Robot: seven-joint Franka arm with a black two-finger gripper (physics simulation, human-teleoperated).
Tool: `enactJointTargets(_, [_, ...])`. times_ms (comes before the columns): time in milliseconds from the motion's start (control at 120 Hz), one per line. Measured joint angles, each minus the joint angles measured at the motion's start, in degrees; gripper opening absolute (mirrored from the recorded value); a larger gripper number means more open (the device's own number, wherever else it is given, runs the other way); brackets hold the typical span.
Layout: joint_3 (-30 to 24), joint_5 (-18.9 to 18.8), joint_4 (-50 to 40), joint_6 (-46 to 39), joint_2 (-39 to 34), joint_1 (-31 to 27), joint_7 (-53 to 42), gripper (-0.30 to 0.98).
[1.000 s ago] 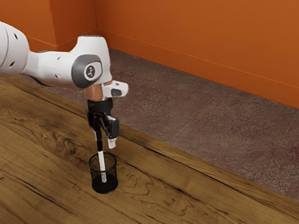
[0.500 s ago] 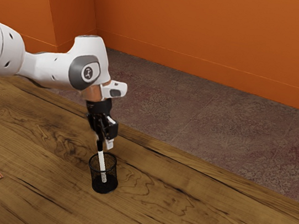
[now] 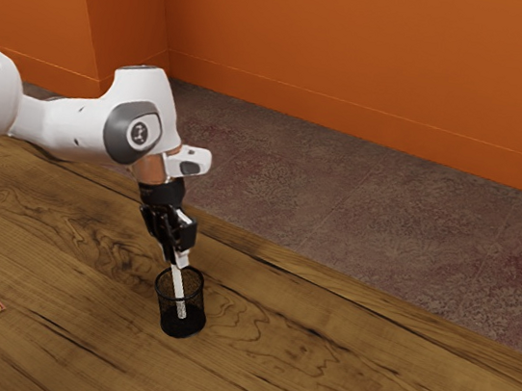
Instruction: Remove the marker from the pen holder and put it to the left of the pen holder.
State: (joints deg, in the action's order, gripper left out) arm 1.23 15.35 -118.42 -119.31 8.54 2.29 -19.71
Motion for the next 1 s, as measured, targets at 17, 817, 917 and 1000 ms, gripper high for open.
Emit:
enactJointTargets(17, [0.00, 0.00, -0.10, -0.03, -0.10, 0.02, 0.01, 0.19])
enactJointTargets(817, [-0.01, -3.04, -1.02, -0.19, -3.22, 1.51, 2.93, -0.08])
enactJointTargets(917, [-0.03, -5.20, -0.91, 1.38, -5.37, 1.89, 4.57, -0.09])
enactJointTargets(1000, [-0.15, -7.09, -0.84, 3.17, -7.94, 1.86, 6.02, -0.10])
